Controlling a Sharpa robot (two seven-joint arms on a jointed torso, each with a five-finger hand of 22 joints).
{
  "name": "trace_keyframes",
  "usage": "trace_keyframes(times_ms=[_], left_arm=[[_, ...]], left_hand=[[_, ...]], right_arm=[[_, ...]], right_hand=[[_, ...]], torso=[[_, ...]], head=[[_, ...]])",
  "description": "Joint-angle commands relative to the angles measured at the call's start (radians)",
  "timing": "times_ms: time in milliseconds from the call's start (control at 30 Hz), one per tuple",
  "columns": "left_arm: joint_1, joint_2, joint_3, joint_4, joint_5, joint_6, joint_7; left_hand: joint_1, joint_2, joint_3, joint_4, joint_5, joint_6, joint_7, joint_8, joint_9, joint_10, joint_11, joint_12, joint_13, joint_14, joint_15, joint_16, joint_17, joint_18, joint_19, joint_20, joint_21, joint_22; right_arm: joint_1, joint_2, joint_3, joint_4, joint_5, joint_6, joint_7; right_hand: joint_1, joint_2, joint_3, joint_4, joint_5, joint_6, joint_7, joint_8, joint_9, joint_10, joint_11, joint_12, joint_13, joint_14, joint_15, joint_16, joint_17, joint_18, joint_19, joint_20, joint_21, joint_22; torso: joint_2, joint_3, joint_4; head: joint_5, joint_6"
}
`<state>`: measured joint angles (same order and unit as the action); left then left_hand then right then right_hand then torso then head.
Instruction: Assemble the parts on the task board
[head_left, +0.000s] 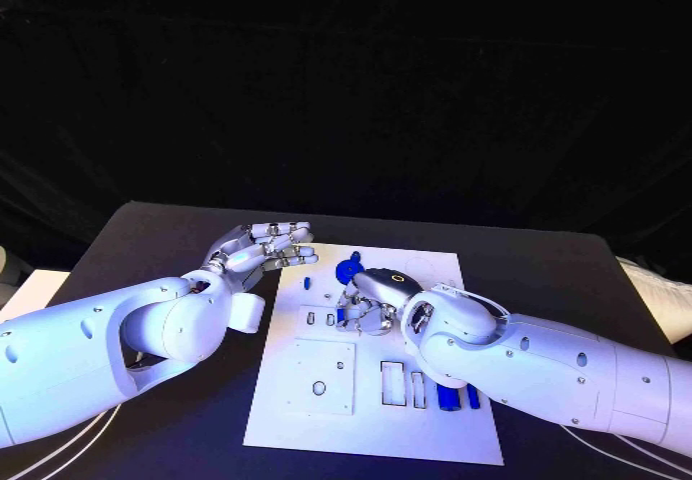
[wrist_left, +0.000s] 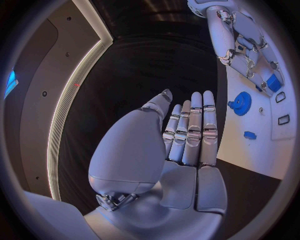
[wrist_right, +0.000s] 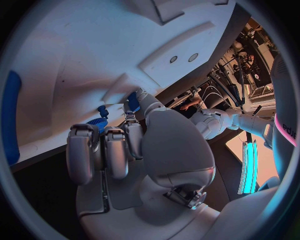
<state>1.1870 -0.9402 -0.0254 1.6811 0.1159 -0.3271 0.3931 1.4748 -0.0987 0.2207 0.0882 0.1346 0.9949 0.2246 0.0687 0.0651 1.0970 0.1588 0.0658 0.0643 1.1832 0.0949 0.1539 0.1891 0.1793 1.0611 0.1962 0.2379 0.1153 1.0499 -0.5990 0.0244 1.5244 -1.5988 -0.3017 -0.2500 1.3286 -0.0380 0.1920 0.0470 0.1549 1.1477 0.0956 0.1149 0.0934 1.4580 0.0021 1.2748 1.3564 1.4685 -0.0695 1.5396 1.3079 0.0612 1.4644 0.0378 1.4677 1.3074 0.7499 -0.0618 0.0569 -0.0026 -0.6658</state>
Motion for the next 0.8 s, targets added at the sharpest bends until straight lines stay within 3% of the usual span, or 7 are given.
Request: trace_keyframes(times_ms=[33, 333, 800], left_arm=[[0.001, 0.001, 0.000, 0.003, 0.002, 0.021, 0.006], [0.001, 0.000, 0.000, 0.003, 0.002, 0.021, 0.005], [0.001, 0.000, 0.000, 0.003, 0.002, 0.020, 0.004]], left_hand=[[-0.001, 0.008, 0.000, -0.005, -0.004, -0.007, -0.003, -0.002, 0.000, -0.009, 0.000, -0.002, 0.001, 0.006, 0.002, -0.004, 0.001, -0.002, 0.009, -0.001, -0.004, -0.001], [-0.001, 0.008, -0.001, -0.006, -0.004, -0.007, -0.003, -0.002, 0.000, -0.009, 0.000, -0.002, 0.001, 0.006, 0.002, -0.004, 0.001, -0.002, 0.009, -0.001, -0.004, -0.001], [-0.003, 0.008, -0.001, -0.006, -0.004, -0.008, -0.003, -0.002, 0.000, -0.009, 0.001, -0.002, 0.001, 0.006, 0.002, -0.005, 0.002, -0.002, 0.009, 0.000, -0.005, -0.001]], right_arm=[[-0.010, -0.003, -0.009, -0.004, -0.024, 0.094, -0.043], [-0.010, -0.003, -0.009, 0.010, -0.026, 0.093, -0.063], [-0.011, -0.007, -0.009, 0.013, -0.029, 0.066, -0.076]], right_hand=[[-0.012, -0.010, -0.009, 0.004, -0.008, 0.005, -0.005, -0.011, -0.003, -0.007, 0.005, -0.012, 0.008, 0.087, 0.007, -0.005, 0.194, -0.012, 0.006, 0.005, -0.004, 0.028], [-0.034, -0.035, -0.023, 0.014, 0.002, -0.026, 0.010, -0.035, -0.012, -0.019, 0.018, -0.037, -0.007, 0.086, 0.018, -0.008, 0.189, -0.012, 0.005, 0.014, -0.006, 0.026], [-0.037, -0.041, -0.026, 0.017, 0.005, -0.032, 0.014, -0.039, -0.013, -0.031, 0.021, -0.061, -0.022, 0.086, 0.021, -0.009, 0.188, -0.012, 0.005, 0.017, -0.007, 0.025]], torso=[[0.000, -0.0001, -0.0002], [0.000, 0.0001, -0.0004], [0.001, 0.0000, -0.0006]], head=[[0.002, -0.001], [0.003, 0.000], [0.002, 0.002]])
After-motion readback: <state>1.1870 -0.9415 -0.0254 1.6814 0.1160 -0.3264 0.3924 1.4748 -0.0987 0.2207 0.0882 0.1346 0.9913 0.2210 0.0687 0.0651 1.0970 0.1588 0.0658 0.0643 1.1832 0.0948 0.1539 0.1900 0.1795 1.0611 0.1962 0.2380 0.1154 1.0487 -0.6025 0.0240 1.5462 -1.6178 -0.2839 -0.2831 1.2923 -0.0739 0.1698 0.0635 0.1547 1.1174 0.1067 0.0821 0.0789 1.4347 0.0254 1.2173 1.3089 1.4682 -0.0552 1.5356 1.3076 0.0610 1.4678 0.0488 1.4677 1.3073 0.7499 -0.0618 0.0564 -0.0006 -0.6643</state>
